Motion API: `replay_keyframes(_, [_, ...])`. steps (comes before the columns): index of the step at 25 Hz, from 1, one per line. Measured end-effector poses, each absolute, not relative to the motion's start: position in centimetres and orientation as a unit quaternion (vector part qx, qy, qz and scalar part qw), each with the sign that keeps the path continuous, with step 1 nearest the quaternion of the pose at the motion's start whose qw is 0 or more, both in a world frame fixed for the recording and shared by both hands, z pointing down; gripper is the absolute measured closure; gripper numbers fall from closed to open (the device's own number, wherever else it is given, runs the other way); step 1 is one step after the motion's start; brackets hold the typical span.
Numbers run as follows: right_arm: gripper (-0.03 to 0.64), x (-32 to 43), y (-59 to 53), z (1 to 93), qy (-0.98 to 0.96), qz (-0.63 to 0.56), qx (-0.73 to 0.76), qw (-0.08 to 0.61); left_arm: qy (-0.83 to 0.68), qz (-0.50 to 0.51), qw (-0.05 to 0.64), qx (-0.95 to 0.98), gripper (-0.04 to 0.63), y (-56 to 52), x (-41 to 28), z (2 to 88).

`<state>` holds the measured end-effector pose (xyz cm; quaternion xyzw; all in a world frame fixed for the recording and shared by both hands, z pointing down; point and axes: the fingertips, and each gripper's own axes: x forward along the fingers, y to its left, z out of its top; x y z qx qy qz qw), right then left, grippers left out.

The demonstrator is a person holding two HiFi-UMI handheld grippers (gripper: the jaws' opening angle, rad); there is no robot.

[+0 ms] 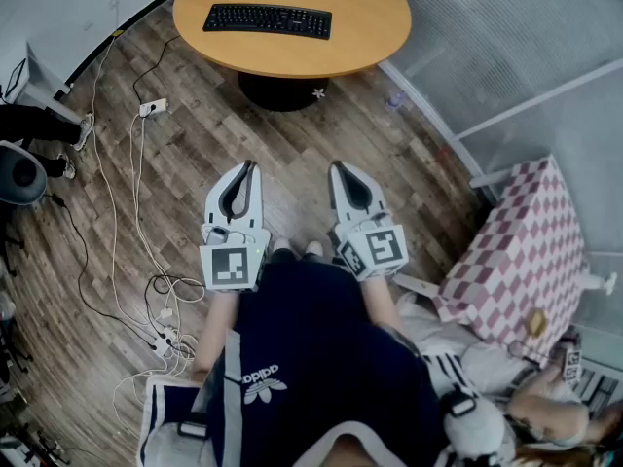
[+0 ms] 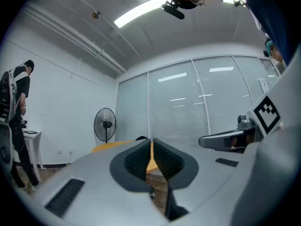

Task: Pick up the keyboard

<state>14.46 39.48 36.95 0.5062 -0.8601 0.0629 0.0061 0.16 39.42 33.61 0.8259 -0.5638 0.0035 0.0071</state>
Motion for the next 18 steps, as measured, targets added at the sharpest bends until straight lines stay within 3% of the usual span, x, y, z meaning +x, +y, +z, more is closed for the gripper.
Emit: replay_keyframes(18, [0.611, 14.65, 39.93, 36.44, -0.862, 0.055, 0.505, 0.009, -0.572, -0.003, 0.013, 0.82, 0.575, 39.95, -0.15, 33.53])
